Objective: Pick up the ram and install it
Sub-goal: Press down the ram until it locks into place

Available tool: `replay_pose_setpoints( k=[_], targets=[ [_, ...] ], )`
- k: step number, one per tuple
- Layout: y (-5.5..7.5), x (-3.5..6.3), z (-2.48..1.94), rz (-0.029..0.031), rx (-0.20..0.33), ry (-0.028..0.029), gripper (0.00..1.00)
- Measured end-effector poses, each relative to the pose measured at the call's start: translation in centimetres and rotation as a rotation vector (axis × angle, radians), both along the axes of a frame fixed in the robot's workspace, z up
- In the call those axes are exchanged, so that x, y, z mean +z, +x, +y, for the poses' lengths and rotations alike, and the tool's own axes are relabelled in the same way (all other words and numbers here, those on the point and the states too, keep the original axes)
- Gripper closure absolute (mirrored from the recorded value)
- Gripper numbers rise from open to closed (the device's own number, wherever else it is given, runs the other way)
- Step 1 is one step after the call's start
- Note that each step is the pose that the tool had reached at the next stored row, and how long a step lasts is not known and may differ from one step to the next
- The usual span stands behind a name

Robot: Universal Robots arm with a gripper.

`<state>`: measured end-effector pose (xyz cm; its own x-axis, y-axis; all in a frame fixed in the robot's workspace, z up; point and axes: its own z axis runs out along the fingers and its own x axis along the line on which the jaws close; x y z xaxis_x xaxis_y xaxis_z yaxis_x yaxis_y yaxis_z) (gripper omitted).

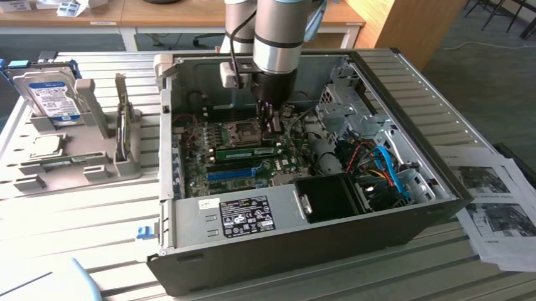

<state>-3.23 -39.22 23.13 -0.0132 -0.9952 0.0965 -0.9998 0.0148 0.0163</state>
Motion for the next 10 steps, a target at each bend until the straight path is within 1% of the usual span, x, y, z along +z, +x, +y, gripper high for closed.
replay_pose_setpoints(
  k=[7, 10],
  targets=[
    [-1.6, 0.00, 0.00, -0.0004, 0.000, 0.0000, 0.91],
    [-1.8, 0.00, 0.00, -0.0005, 0.000, 0.0001, 0.91]
  ],
)
